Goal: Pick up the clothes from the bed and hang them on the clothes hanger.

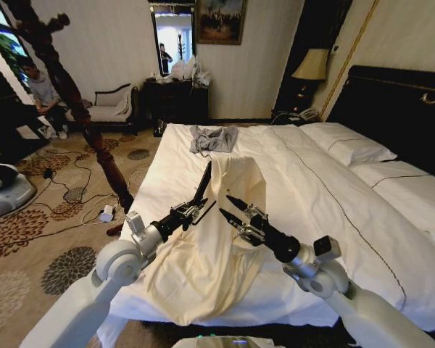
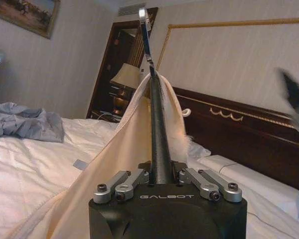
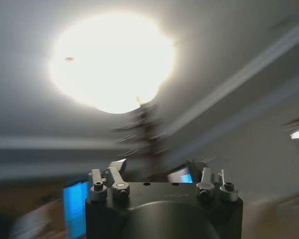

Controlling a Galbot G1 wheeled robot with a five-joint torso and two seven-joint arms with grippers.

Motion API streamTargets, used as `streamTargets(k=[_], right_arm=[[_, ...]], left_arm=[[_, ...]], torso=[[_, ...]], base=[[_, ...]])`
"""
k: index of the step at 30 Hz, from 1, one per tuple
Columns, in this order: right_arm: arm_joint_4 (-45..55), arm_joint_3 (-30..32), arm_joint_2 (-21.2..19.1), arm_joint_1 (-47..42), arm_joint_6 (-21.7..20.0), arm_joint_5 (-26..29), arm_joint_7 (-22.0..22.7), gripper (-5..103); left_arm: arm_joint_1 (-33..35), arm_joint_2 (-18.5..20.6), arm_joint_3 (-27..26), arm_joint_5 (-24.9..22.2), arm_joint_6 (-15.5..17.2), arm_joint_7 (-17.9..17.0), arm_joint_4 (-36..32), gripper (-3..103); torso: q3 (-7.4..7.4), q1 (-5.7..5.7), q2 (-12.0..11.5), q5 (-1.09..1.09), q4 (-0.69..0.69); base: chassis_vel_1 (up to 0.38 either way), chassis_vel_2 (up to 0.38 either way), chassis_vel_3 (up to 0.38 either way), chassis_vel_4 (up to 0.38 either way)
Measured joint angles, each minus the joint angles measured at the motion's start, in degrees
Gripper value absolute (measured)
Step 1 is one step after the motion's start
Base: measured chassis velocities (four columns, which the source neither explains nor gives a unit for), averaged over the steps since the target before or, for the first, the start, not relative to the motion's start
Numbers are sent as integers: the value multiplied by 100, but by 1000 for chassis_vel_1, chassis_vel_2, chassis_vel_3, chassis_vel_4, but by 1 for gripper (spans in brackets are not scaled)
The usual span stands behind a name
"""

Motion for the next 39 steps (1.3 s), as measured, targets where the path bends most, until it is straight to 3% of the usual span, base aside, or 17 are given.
streamTargets(k=[1, 2, 3, 6, 7, 8, 9, 11, 13, 14, 16, 18, 19, 20, 23, 28, 39], right_arm=[[-38, 194, -1, 140, -263, -112, 758, 70], [-80, 275, -16, 185, -380, -193, 1030, 75], [-345, 585, -175, 308, -723, -435, 1754, 80], [-709, 864, -437, 366, -801, -429, 1766, 86], [-1213, 1130, -857, 390, -792, -120, 1071, 96], [-1213, 1130, -857, 390, -792, -120, 1071, 96], [-1357, 1198, -990, 400, -791, -4, 781, 99], [-2035, 1335, -1569, 555, -868, 620, -668, 100], [-2346, 1318, -1768, 701, -958, 913, -1542, 100], [-2346, 1318, -1768, 701, -958, 913, -1542, 100], [-2851, 1168, -1993, 1005, -1200, 1173, -3071, 100], [-3230, 1044, -2094, 1222, -1425, 1140, -4163, 100], [-3352, 1014, -2129, 1281, -1531, 1073, -4506, 100], [-3352, 1014, -2129, 1281, -1531, 1073, -4506, 100], [-3812, 913, -2233, 1452, -1909, 611, -5681, 100], [-4030, 828, -2221, 1553, -2026, -14, -5900, 100], [-4213, 699, -2106, 1649, -1986, -419, -5914, 100]], left_arm=[[0, 83, 5, 5, -4, 15, -33, 20], [0, 120, 8, 7, -7, 25, -46, 20], [-3, 318, 11, 21, -29, 87, -107, 20], [-31, 547, 9, 33, -71, 213, -165, 20], [-106, 838, 10, 26, -128, 425, -241, 20], [-106, 838, 10, 26, -128, 425, -241, 20], [-128, 907, 15, 21, -138, 474, -260, 20], [-207, 1264, 82, 22, -175, 748, -361, 20], [-223, 1403, 122, 42, -182, 875, -404, 20], [-223, 1403, 122, 42, -182, 875, -404, 20], [-269, 1571, 194, 62, -183, 1087, -467, 20], [-304, 1651, 259, 64, -183, 1179, -507, 20], [-321, 1681, 296, 66, -183, 1203, -529, 20], [-321, 1681, 296, 66, -183, 1203, -529, 20], [-387, 1760, 467, 87, -183, 1242, -637, 20], [-499, 1802, 660, 103, -181, 1256, -754, 20], [-895, 1797, 1388, 292, -124, 1232, -878, 20]], torso=[[0, 0, 0, -1, 1], [0, 0, 0, 0, 1], [1, 1, 0, 2, 2], [2, 2, -1, 3, 0], [1, 2, -1, 3, -3], [1, 2, -1, 3, -3], [1, 2, -1, 4, -3], [1, 1, 0, 0, -2], [1, 2, 0, 2, -1], [1, 2, 0, 2, -1], [1, 2, -1, 2, 0], [1, 2, -1, 2, 0], [1, 2, -1, 2, 0], [1, 2, -1, 2, 0], [0, 2, 0, 2, -1], [0, 1, -1, 2, -2], [0, 0, 0, 0, 0]], base=[[0, 0, 0, 0], [0, 0, 0, 0], [0, 0, 0, 0], [0, 0, 0, 0], [0, 0, 0, 0], [0, 0, 0, 0], [0, 0, 0, 0], [0, 0, 0, 0], [0, 0, 0, 0], [0, 0, 0, 0], [0, 0, 0, 0], [0, 0, 0, 0], [0, 0, 0, 0], [0, 0, 0, 0], [0, 0, 0, 0], [0, 0, 0, 0], [0, 0, 0, 0]])
